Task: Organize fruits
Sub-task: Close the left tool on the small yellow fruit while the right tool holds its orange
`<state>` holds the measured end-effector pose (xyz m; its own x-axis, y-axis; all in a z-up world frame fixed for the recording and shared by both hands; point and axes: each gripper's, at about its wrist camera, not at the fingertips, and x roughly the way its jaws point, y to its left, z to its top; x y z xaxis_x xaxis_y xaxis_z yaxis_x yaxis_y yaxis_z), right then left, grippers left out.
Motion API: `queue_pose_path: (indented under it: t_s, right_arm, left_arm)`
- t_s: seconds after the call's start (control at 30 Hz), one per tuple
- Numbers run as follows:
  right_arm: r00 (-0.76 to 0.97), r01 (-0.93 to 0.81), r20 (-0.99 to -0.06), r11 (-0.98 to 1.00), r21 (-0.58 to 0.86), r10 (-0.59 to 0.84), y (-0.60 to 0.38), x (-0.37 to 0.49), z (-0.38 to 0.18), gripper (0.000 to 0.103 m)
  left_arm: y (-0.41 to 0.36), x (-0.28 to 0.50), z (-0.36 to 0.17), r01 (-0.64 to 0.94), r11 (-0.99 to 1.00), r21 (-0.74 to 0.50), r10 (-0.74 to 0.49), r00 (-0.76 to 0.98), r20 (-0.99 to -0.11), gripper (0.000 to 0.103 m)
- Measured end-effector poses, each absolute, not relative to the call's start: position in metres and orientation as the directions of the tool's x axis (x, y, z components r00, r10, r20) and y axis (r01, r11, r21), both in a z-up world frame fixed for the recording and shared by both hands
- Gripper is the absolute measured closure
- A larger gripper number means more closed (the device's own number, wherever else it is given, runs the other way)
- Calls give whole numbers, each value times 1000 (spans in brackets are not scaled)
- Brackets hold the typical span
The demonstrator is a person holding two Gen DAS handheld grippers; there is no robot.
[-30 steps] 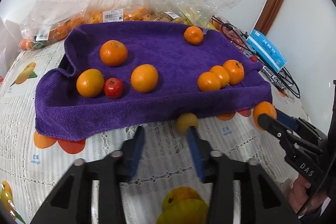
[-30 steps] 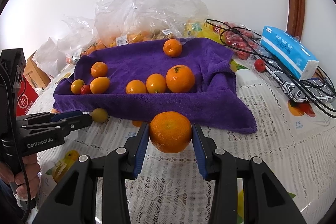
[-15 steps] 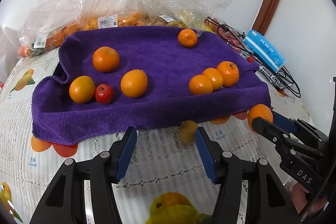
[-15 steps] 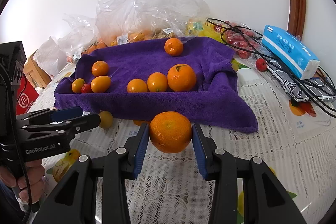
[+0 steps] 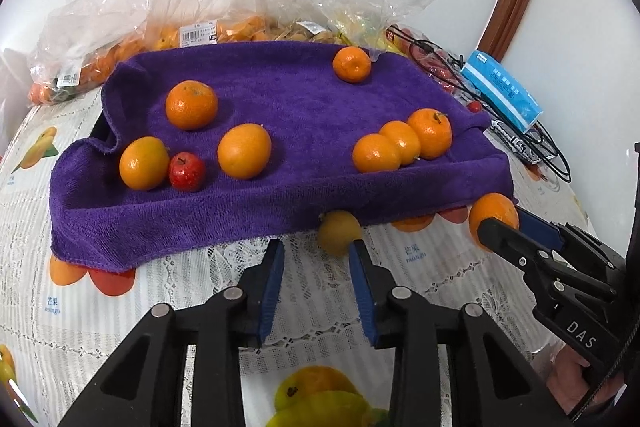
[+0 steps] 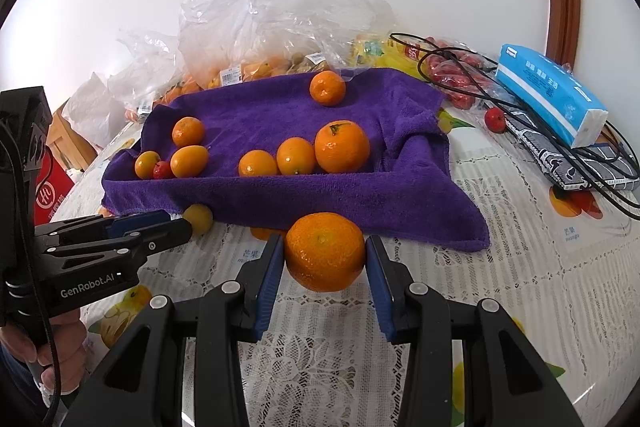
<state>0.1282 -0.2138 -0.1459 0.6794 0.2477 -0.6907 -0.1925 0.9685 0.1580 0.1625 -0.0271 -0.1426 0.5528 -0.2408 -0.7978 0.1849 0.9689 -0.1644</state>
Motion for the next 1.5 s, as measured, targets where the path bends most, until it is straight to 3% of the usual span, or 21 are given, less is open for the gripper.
queue_pose_path:
  t_s: [0.73,0.87,1.0,1.17,1.37,1.5]
  right_arm:
    - [671,-187,-698,968,169,251,-214,130,-148,62]
    - [682,-180,-691,971,160,240,-215,128,-146,62]
    - [688,-173,-686,972,162,236,-220,127,-145,62]
    - [706,-162,-673,975,151,222,-227,124,-141,62]
    - [722,-155,-661,979,133,204,-238,121,-139,62]
    - [718,-149,-665,979,141,205,-245,122,-140,62]
  left_arm:
    - [-9,158,-137,159,967,-199,-255,567,-784,71]
    - [1,159,-140,144,957,-252,-289,548,-785,67]
    - [5,158,-136,139,955,-263,-295,566,-770,56]
    - [-9,162,-138,182,939,-292,-344,539,-769,56]
    - [-36,171,-142,163,965,-207,-263,540,-799,59]
    - [-46,175,-143,113,989,-99,-146,560,-815,77]
